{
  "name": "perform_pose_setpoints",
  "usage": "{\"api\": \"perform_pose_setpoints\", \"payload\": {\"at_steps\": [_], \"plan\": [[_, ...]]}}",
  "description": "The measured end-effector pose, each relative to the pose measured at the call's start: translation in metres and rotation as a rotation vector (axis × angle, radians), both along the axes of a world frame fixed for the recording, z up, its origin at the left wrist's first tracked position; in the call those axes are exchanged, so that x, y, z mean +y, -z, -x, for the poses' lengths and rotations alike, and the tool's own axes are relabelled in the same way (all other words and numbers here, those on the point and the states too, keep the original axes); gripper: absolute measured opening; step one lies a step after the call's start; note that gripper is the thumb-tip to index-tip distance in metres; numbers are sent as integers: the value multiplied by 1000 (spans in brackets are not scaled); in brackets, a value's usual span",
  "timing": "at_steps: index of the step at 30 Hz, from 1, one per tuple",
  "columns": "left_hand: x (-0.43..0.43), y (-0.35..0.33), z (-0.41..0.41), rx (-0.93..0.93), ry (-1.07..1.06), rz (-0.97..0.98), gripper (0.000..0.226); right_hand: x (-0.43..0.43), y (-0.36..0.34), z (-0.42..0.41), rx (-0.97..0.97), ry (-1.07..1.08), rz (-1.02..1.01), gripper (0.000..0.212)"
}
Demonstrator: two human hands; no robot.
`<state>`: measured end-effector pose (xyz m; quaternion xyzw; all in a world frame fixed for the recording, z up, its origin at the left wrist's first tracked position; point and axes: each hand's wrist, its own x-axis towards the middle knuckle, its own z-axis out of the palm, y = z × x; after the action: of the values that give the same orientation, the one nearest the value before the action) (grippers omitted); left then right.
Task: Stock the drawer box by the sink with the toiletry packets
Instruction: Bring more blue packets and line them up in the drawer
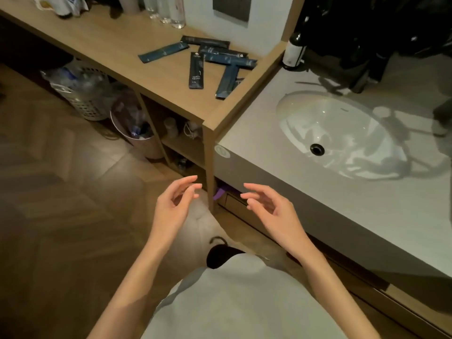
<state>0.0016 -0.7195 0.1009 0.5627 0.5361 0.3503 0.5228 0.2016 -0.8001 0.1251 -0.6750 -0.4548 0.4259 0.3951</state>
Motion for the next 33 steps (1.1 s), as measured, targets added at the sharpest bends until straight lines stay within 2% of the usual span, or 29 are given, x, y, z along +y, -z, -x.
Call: {"api": "perform_pose_setpoints", "payload": {"at_steps": [9, 18, 23, 33], "plan": [[162, 13, 49, 4, -54, -22, 27, 190, -3, 62, 9, -104, -76, 32], [356, -6, 70, 35, 7, -59, 26, 370, -22, 72, -14, -12, -126, 32], [452, 14, 70, 75, 75, -27, 30, 426, -12, 65, -40, 118, -78, 33], [648, 50, 36, 137, 274, -69, 39, 506, 17, 71, -2, 607, 12, 33]]}}
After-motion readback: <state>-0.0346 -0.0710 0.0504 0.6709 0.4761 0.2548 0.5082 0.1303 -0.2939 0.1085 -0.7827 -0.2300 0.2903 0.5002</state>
